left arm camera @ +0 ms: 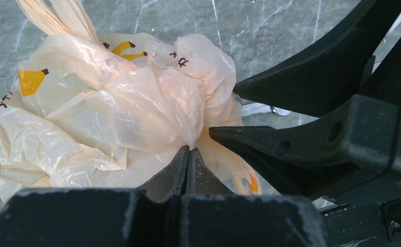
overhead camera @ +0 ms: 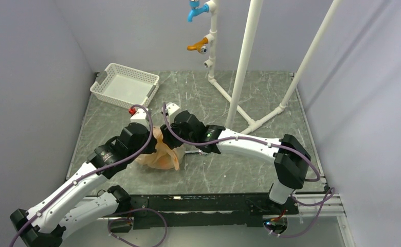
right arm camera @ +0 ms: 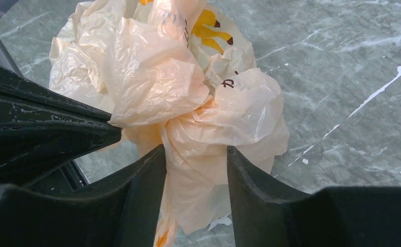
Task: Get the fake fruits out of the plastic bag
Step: Untie the plastic bag at the center of the board.
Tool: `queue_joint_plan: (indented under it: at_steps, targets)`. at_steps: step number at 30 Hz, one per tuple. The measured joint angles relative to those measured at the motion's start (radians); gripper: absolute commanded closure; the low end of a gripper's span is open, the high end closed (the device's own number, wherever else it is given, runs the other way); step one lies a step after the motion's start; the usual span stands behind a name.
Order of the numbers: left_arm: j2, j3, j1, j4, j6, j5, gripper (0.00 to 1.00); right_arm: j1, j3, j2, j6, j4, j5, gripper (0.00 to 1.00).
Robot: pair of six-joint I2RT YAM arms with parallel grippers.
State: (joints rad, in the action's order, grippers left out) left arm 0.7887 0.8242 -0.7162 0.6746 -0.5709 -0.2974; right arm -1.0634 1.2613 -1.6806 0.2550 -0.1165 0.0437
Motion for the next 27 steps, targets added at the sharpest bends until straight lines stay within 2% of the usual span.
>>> queue_joint_plan:
  at_steps: [4,7,11,26,27]
  targets:
    - [-0.001,0.000,0.000,0.007,-0.011,-0.015,1.00,0.000,-0.008,0.004,0.003,0.012,0.008,0.73]
    - [-0.010,-0.010,0.000,0.007,-0.023,-0.018,1.00,0.000,-0.025,0.016,0.008,0.018,0.016,0.80]
    - [-0.019,-0.019,0.000,0.012,-0.035,-0.024,1.00,0.000,-0.033,0.029,0.011,0.021,0.034,0.99]
    - [-0.040,-0.019,0.000,0.072,-0.099,-0.120,1.00,0.000,-0.151,0.137,0.017,0.066,0.143,1.00]
    - [-0.042,-0.019,0.000,0.072,-0.099,-0.120,0.94,0.000,-0.158,0.143,0.016,0.067,0.143,1.00]
